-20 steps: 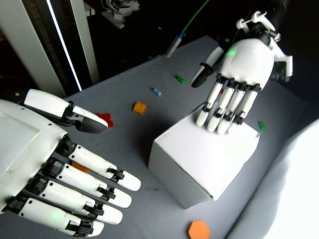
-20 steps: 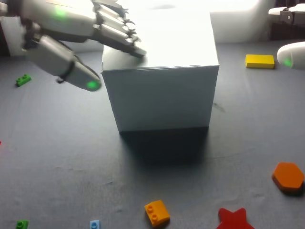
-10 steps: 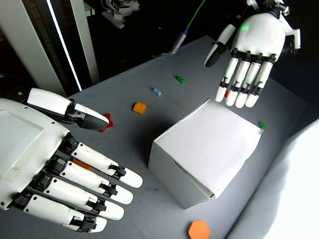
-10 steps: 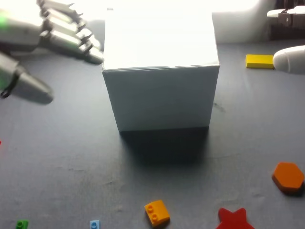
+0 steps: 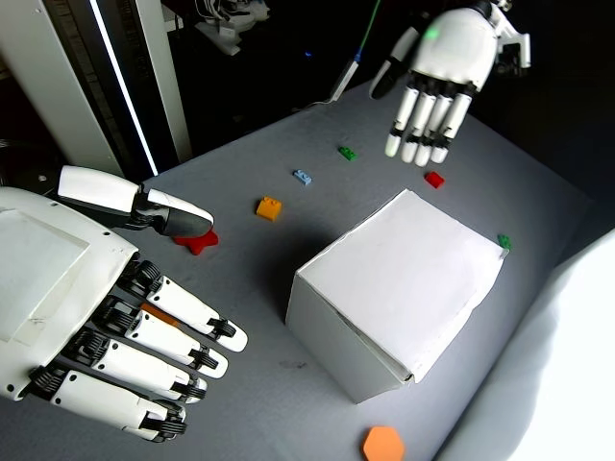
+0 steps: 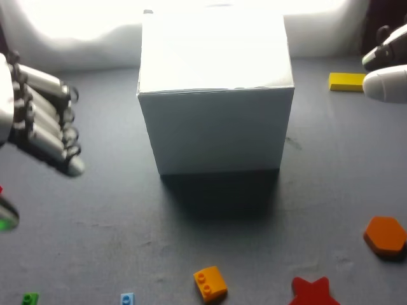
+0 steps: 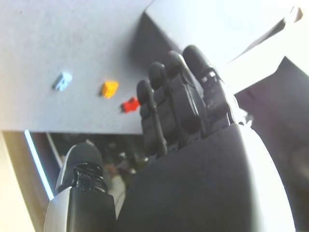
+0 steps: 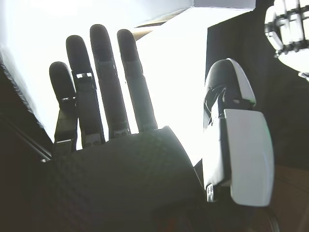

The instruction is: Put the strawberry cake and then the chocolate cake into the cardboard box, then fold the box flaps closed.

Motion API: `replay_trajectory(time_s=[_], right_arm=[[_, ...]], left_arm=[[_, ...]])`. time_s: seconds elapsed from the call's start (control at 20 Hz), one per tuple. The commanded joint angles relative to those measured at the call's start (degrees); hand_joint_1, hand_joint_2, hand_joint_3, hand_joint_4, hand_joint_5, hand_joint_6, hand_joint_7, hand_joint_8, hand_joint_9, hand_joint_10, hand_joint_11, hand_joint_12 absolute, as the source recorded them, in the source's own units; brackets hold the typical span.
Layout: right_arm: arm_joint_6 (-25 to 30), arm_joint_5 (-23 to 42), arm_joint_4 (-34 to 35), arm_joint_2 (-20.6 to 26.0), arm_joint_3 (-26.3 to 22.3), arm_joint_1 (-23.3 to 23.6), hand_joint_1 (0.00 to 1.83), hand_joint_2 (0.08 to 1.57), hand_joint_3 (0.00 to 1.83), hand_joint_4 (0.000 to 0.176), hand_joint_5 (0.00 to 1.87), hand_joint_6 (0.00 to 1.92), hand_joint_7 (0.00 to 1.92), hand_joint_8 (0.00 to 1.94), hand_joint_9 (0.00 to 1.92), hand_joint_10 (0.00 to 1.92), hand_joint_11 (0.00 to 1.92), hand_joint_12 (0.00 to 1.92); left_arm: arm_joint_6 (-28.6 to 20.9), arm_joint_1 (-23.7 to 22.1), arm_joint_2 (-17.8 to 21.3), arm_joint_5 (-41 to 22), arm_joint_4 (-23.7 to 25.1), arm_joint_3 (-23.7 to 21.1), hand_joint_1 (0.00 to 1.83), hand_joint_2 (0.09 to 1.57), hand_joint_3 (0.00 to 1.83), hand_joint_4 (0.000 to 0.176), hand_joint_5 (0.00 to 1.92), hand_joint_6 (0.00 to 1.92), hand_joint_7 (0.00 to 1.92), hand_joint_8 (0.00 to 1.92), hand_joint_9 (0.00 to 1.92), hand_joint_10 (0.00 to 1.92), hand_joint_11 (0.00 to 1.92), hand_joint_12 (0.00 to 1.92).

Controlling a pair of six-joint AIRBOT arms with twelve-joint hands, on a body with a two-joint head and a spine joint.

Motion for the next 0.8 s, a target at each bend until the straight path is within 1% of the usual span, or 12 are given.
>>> replay_trajectory(time_s=[0.0, 0.05, 0.1, 0.15, 0.2, 0.25, 0.3, 0.35, 0.4, 0.5, 0.7, 0.75], right_arm=[[-0.08, 5.52, -0.16, 0.78, -0.07, 0.23, 0.14, 1.2, 0.0, 0.0, 0.71, 0.51, 0.8, 0.7, 0.47, 1.48, 0.18, 1.92], [-0.15, 5.53, -0.16, 0.78, -0.11, 0.21, 0.12, 1.23, 0.01, 0.0, 0.76, 0.69, 0.83, 0.97, 0.54, 1.61, 0.24, 1.92], [-0.23, 5.55, -0.17, 0.78, -0.14, 0.18, 0.07, 1.27, 0.01, 0.0, 0.79, 0.83, 0.87, 1.16, 0.61, 1.73, 0.31, 1.92], [-0.29, 5.57, -0.17, 0.78, -0.16, 0.15, 0.08, 1.31, 0.02, 0.0, 0.86, 0.94, 0.97, 1.34, 0.75, 1.88, 0.47, 1.92], [-0.35, 5.61, -0.17, 0.78, -0.19, 0.12, 0.11, 1.37, 0.02, 0.0, 0.9, 1.08, 1.05, 1.57, 0.92, 1.91, 0.66, 1.92], [-0.41, 5.68, -0.17, 0.78, -0.2, 0.11, 0.13, 1.4, 0.02, 0.0, 0.92, 1.2, 1.1, 1.65, 1.01, 1.92, 0.79, 1.92], [-0.49, 5.75, -0.17, 0.78, -0.22, 0.07, 0.18, 1.47, 0.03, 0.0, 0.97, 1.3, 1.19, 1.68, 1.15, 1.92, 1.01, 1.92], [-0.54, 5.84, -0.17, 0.78, -0.22, 0.04, 0.29, 1.52, 0.03, 0.0, 1.06, 1.44, 1.27, 1.7, 1.26, 1.92, 1.18, 1.92], [-0.71, 6.04, -0.17, 0.79, -0.22, -0.02, 0.38, 1.54, 0.02, 0.0, 1.1, 1.56, 1.32, 1.72, 1.33, 1.92, 1.26, 1.92], [-1.05, 6.33, -0.17, 0.79, -0.22, -0.16, 0.48, 1.54, 0.01, 0.0, 1.14, 1.85, 1.36, 1.84, 1.41, 1.92, 1.37, 1.92], [-1.11, 6.55, -0.17, 0.76, -0.22, -0.17, 0.55, 1.52, 0.0, 0.0, 1.16, 1.92, 1.35, 1.94, 1.44, 1.92, 1.44, 1.92], [-1.11, 6.65, -0.17, 0.76, -0.22, -0.17, 0.6, 1.5, 0.0, 0.066, 1.19, 1.92, 1.36, 1.94, 1.43, 1.92, 1.4, 1.92]], left_arm=[[-0.19, -0.32, 1.03, 0.87, -3.98, -0.55, 0.17, 1.23, 0.0, 0.0, 0.79, 0.02, 0.88, 0.04, 0.87, 0.08, 0.39, 1.11], [-0.46, 0.5, 2.1, 0.65, -3.98, -2.18, 0.21, 1.25, 0.0, 0.0, 0.86, 0.03, 0.98, 0.06, 0.94, 0.11, 0.37, 1.21], [-0.71, 1.0, 2.85, 0.66, -4.03, -3.25, 0.22, 1.27, 0.0, 0.0, 0.92, 0.04, 1.06, 0.07, 0.99, 0.16, 0.37, 1.3], [-0.74, 1.24, 3.69, 0.66, -4.03, -4.26, 0.22, 1.3, 0.0, 0.0, 1.0, 0.03, 1.2, 0.18, 0.94, 0.73, 0.45, 1.43], [-1.01, 1.29, 4.73, 0.67, -4.18, -5.27, 0.26, 1.33, 0.0, 0.0, 1.12, 0.1, 1.22, 0.47, 0.94, 1.16, 0.54, 1.52], [-1.05, 1.39, 5.57, 0.54, -4.39, -6.32, 0.29, 1.35, 0.0, 0.0, 1.09, 0.43, 1.14, 0.84, 0.95, 1.38, 0.61, 1.62], [-1.35, 1.56, 6.47, -0.08, -4.77, -7.2, 0.31, 1.39, 0.0, 0.0, 0.98, 1.04, 1.07, 1.32, 0.97, 1.63, 0.71, 1.74], [-1.56, 1.56, 6.92, -0.39, -4.74, -7.5, 0.34, 1.44, 0.01, 0.0, 0.97, 1.45, 1.08, 1.63, 1.01, 1.81, 0.81, 1.81], [-1.92, 1.55, 7.47, -0.58, -4.74, -7.62, 0.38, 1.46, 0.01, 0.0, 0.98, 1.64, 1.09, 1.77, 1.03, 1.89, 0.87, 1.87], [-2.33, 1.54, 9.17, -0.97, -5.39, -7.5, 0.47, 1.47, 0.0, 0.0, 0.98, 1.8, 1.07, 1.88, 1.05, 1.92, 0.92, 1.92], [-2.58, 1.56, 11.25, -1.9, -6.73, -6.74, 0.51, 1.46, 0.0, 0.0, 0.97, 1.92, 1.07, 1.92, 1.06, 1.92, 0.97, 1.92], [-2.79, 1.56, 11.26, -1.98, -8.09, -5.71, 0.51, 1.46, 0.0, 0.0, 0.95, 1.91, 1.07, 1.92, 1.06, 1.92, 0.98, 1.92]])
